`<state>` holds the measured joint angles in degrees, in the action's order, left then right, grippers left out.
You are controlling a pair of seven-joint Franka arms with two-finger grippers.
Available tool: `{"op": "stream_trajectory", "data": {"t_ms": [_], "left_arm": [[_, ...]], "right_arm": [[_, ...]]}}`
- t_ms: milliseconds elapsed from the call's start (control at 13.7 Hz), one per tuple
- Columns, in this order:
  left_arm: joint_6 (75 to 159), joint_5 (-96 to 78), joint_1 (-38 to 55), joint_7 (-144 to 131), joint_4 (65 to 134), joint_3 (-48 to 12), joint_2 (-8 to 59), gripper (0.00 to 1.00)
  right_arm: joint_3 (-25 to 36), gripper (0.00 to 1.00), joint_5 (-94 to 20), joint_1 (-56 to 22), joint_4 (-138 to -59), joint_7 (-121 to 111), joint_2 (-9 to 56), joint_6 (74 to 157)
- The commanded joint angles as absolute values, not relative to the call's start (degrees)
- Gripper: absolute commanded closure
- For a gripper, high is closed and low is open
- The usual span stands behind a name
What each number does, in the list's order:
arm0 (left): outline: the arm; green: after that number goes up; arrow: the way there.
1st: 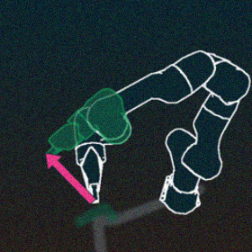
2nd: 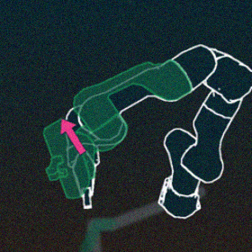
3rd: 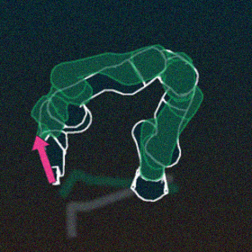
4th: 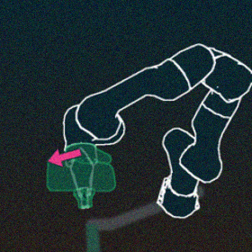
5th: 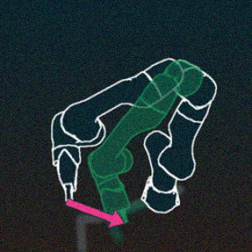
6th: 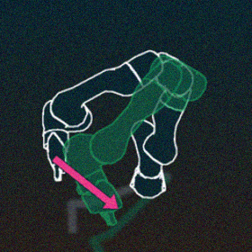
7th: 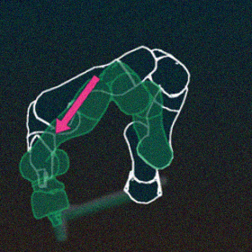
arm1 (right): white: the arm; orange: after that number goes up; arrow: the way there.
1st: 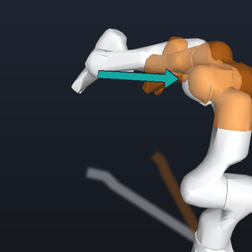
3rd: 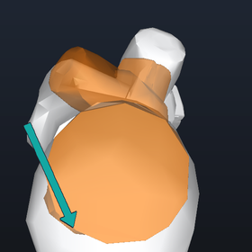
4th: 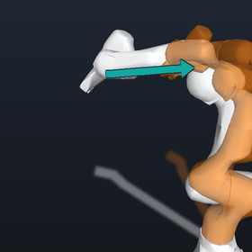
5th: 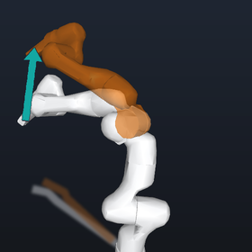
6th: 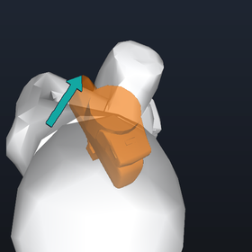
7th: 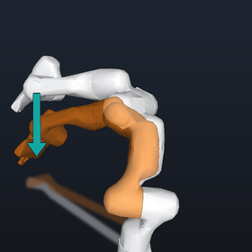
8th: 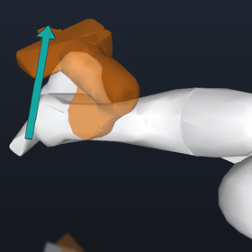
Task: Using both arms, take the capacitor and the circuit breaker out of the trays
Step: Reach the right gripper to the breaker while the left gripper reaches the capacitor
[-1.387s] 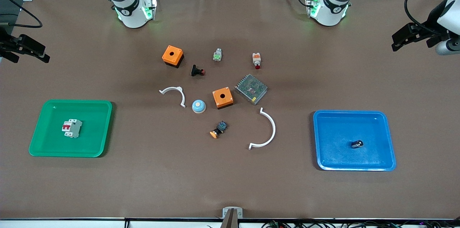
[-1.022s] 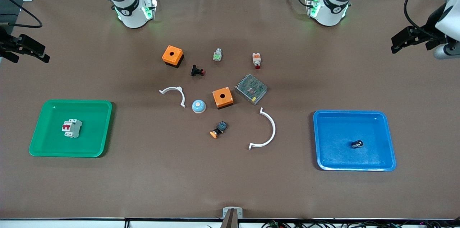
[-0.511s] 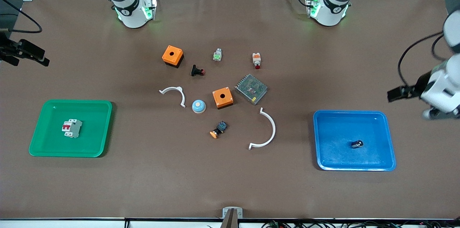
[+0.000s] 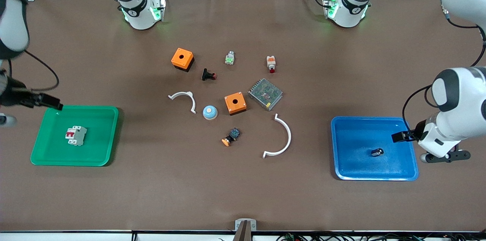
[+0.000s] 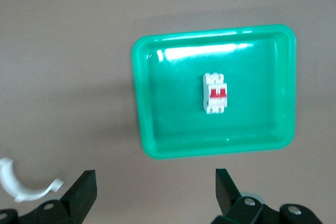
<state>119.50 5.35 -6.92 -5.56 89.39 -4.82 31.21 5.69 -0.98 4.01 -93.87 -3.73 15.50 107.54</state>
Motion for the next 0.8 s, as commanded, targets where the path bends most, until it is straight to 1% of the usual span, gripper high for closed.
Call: {"op": "stream_trajectory", "data": {"t_ms": [0,219,292,511,657,730], "left_arm": [[124.4,3.1,-7.6,-5.9,89.0,-5.2,35.0,0.02],[129.3,2.4,-7.2,-6.5,88.9,-5.1,38.0,0.07],[130.9,1.8,-7.0,-6.7,88.8,-5.2,38.8,0.13],[134.8,1.9,-6.9,-6.3,88.9,-5.1,41.4,0.19],[135.4,1.8,-6.8,-6.6,88.9,-5.2,42.0,0.24],[135.4,1.8,-6.8,-6.6,89.0,-5.2,42.0,0.25]], "right_arm": [[5.2,0.00,-0.4,6.4,-91.7,-7.1,21.2,113.3],[5.0,0.00,-1.1,9.6,-91.8,-14.0,26.6,119.9],[5.0,0.00,-1.1,10.0,-91.9,-14.1,28.0,121.3],[4.7,0.00,-1.2,11.5,-92.8,-15.2,32.4,127.0],[4.8,0.00,-5.9,12.6,-92.8,-20.2,35.4,129.3],[4.9,0.00,-8.6,12.7,-92.7,-23.6,36.4,130.2]]}}
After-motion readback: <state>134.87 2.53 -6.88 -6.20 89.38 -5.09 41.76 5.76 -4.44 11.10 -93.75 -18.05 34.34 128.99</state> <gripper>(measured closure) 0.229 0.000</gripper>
